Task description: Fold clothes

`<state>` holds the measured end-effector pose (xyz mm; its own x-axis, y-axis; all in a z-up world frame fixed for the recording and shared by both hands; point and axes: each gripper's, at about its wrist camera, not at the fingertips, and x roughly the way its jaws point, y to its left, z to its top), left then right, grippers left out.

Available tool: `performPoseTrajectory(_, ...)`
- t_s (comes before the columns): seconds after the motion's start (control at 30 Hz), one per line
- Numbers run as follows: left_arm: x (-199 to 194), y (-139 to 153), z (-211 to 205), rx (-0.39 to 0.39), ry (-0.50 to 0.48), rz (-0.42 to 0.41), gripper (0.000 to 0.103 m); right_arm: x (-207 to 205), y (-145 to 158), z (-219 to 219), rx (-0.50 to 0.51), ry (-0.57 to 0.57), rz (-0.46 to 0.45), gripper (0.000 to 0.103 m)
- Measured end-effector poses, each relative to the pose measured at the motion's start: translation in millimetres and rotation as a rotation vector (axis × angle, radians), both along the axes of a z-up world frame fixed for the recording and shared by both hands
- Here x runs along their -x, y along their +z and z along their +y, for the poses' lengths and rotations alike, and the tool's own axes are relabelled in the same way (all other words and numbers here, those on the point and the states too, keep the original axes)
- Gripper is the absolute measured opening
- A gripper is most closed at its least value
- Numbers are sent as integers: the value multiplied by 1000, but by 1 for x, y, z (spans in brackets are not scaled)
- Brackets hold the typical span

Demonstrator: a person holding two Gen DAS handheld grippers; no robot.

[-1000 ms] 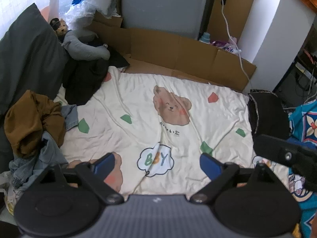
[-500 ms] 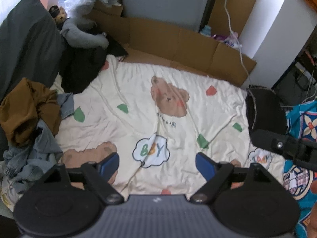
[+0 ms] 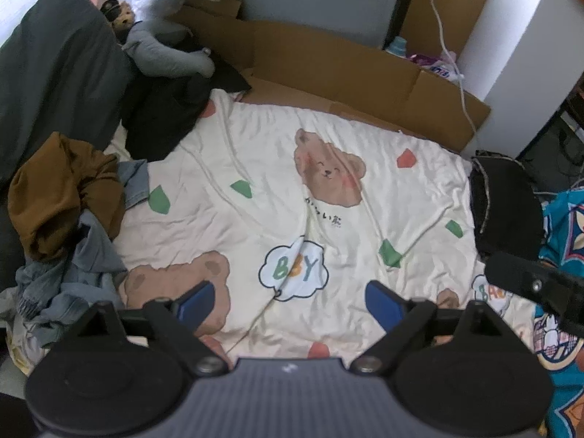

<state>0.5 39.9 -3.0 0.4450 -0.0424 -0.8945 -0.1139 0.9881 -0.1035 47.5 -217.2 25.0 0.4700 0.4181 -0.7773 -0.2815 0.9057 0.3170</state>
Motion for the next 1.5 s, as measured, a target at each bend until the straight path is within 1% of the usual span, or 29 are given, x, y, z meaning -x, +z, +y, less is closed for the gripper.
performPoseTrajectory(0.1,-3,-2,2,-16,11,3,91,-2,-4,-1,20,-7,5,83)
performPoseTrajectory(0.23,-5,-3,8,-30,51,-2,91,-5,-9,-1,17,-1,15,84)
performPoseTrajectory(0.33,-9,-5,6,-45,31,14,91,-6,-11,0,17,13,19,84)
performPoseTrajectory(0.43,-13,-6,7,-44,39,22,91,-8,-13,1,17,26,23,84)
performPoseTrajectory(0.53,-17,-4,13,-30,52,12,91,-9,-16,2,18,39,28,84)
performPoseTrajectory(0.63,-26,-3,19,-61,68,-10,91,-11,-17,4,15,56,21,84)
performPoseTrajectory(0.73,-38,-5,28,-80,93,-15,91,-15,-20,6,25,70,9,84)
performPoseTrajectory(0.83,-49,-8,40,-115,125,-34,91,-21,-27,8,32,74,14,84)
performPoseTrajectory(1.03,-70,-16,70,-87,220,-30,91,-32,-38,9,9,104,12,84)
performPoseTrajectory(1.17,-81,-22,90,-94,273,-37,91,-39,-42,10,-16,139,-3,79)
performPoseTrajectory(1.3,-93,-29,110,-106,338,-40,91,-43,-44,13,-26,181,-41,79)
performPoseTrajectory(1.4,-99,-32,123,-139,388,-70,91,-47,-48,14,-38,210,-58,79)
performPoseTrajectory(1.5,-102,-37,138,-161,417,-85,91,-50,-54,16,-26,230,-73,79)
